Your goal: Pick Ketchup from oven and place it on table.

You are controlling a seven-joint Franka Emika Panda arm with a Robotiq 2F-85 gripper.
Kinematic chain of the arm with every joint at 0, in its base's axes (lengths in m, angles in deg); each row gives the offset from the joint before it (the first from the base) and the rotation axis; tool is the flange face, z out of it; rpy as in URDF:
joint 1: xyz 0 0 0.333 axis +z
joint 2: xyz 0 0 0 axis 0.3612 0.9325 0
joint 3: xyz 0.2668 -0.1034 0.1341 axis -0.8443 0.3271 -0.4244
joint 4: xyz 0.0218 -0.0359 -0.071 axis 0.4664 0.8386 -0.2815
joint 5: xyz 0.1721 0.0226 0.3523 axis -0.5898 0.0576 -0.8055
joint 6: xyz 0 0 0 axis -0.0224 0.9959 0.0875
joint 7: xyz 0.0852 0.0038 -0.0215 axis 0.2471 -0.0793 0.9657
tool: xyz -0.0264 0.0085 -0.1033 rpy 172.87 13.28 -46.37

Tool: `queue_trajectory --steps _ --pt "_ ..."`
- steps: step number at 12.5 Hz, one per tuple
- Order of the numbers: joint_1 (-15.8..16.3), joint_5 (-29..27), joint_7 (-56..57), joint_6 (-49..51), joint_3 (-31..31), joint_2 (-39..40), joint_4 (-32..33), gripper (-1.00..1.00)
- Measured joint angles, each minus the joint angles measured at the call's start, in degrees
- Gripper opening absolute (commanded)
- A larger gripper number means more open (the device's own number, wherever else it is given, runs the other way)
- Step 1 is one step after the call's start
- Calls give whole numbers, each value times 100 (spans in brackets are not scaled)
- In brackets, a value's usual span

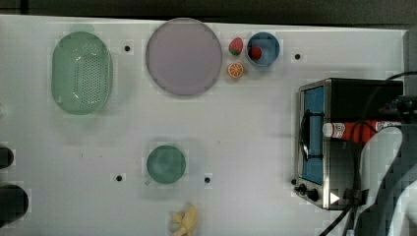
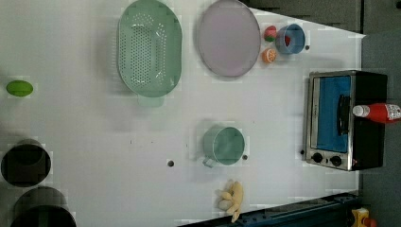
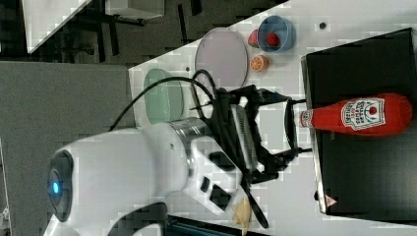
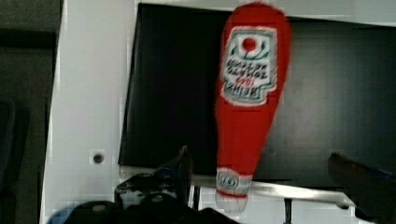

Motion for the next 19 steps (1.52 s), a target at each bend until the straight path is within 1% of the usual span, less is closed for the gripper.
queue_trajectory --steps 1,2,3,4,5,6,8,10,12,14,15,16,17,19 --pt "-17 -20 0 -287 120 195 -34 100" --pt "-51 115 0 -346 129 354 -45 100" --pt "-94 -21 6 -508 106 411 -6 100" --pt "-42 -21 7 -525 257 674 -95 100" --pt "-90 -86 14 -499 277 816 -90 100" --pt "-215 -121 14 -527 235 955 -73 100" --pt "-213 -592 27 -564 297 988 84 100" --pt "-272 -614 27 -558 372 1125 78 100" --pt "-446 -1028 28 -712 378 1325 11 100" --pt "-536 -1037 31 -939 339 1510 -62 100" --pt "-492 -1073 31 -913 350 1539 -62 60" --pt "-465 -1073 31 -967 327 1563 -56 36" --pt "-427 -1041 31 -1031 322 1611 -56 26" --pt "-416 -1040 38 -1073 280 1675 -106 27"
